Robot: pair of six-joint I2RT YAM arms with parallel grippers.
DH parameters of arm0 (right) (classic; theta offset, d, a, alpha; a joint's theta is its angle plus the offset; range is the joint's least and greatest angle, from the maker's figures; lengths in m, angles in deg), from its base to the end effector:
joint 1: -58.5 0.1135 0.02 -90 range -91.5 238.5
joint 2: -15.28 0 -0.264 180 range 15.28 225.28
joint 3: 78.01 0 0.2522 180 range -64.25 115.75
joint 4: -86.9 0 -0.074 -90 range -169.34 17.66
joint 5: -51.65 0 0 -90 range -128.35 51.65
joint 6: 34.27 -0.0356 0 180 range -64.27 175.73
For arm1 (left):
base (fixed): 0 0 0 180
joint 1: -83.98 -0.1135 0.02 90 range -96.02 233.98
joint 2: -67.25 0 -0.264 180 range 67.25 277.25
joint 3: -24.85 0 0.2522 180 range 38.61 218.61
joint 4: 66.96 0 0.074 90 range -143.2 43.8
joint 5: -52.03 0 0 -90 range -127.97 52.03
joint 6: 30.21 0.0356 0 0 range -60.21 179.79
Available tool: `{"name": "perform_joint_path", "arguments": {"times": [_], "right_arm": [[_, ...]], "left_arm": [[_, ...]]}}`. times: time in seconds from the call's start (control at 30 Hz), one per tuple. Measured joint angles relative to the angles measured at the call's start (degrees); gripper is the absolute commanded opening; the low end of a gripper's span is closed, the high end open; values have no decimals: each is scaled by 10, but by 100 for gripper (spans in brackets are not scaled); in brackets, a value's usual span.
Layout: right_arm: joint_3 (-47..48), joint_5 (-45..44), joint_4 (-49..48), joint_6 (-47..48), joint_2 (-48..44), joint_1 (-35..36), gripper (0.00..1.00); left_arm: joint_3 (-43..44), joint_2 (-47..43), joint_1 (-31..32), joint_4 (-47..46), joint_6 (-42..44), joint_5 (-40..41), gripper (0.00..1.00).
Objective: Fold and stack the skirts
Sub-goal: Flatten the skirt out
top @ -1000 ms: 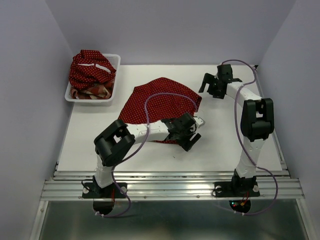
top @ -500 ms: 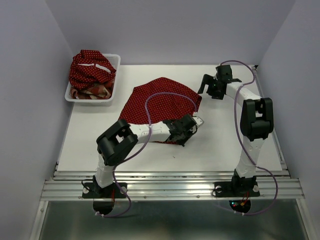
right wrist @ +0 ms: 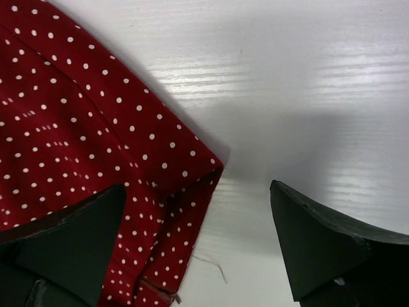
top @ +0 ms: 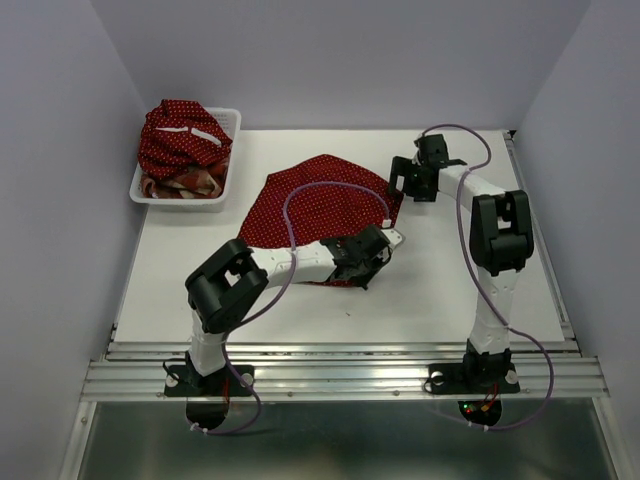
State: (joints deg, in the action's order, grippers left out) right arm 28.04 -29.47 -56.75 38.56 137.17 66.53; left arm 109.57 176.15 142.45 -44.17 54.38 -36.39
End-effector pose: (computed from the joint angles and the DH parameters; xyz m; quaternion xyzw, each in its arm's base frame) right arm 0.4637 0.0710 0.1826 0.0502 0.9422 0.1419 0.2993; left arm 0.2154 -0.3493 0.1799 0.4110 0.8345 -0.1831 0.3180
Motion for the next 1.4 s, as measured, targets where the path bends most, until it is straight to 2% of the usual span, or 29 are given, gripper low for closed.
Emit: {"name": "perform_joint_path", "arguments": {"times": [0.1, 0.17, 0.2, 0.27, 0.3, 0.37, 0.4, 0.47, 0.5, 0.53, 0.7, 0.87, 1.0, 1.13, 1.3, 1.4], "right_arm": [[9, -16, -2, 13, 16, 7, 95], [13, -24, -3, 25, 18, 9, 84], [14, -28, -3, 28, 20, 10, 76], [17, -31, -3, 36, 24, 10, 65], [20, -34, -4, 41, 28, 10, 55], [24, -40, -5, 43, 32, 10, 44], [25, -41, -6, 48, 35, 10, 34], [25, -43, -6, 50, 35, 10, 23], [25, -43, -6, 50, 35, 10, 9], [25, -43, -6, 52, 35, 10, 1], [26, -42, -8, 56, 35, 10, 1], [28, -65, 1, 55, 11, 10, 1], [31, -97, 17, 47, -77, 10, 1], [98, -129, 24, 35, -199, 5, 1], [178, -171, 23, 37, -308, -5, 1], [221, -176, 28, 46, -332, -5, 1]], "left_arm": [[0, -9, -1, 3, 0, 1, 0], [0, -12, -1, 5, 0, 2, 0], [0, -13, -1, 6, 0, 2, 0], [0, -14, -1, 8, 0, 2, 0], [0, -15, -1, 8, 0, 2, 0], [0, -16, -1, 9, 0, 2, 0], [0, -16, -1, 9, 0, 2, 0], [-1, -20, -1, 10, 0, 2, 0], [-1, -23, -1, 11, 0, 2, 0], [-1, -27, -1, 12, 0, 2, 0], [-4, -64, -4, 19, 0, 7, 0], [-5, -140, -5, 39, 7, 44, 0], [-9, -241, -8, 34, 38, 92, 0], [-4, -345, -18, 7, 105, 146, 0], [26, -401, -33, -25, 201, 178, 0], [38, -420, -35, -47, 260, 179, 0]]}}
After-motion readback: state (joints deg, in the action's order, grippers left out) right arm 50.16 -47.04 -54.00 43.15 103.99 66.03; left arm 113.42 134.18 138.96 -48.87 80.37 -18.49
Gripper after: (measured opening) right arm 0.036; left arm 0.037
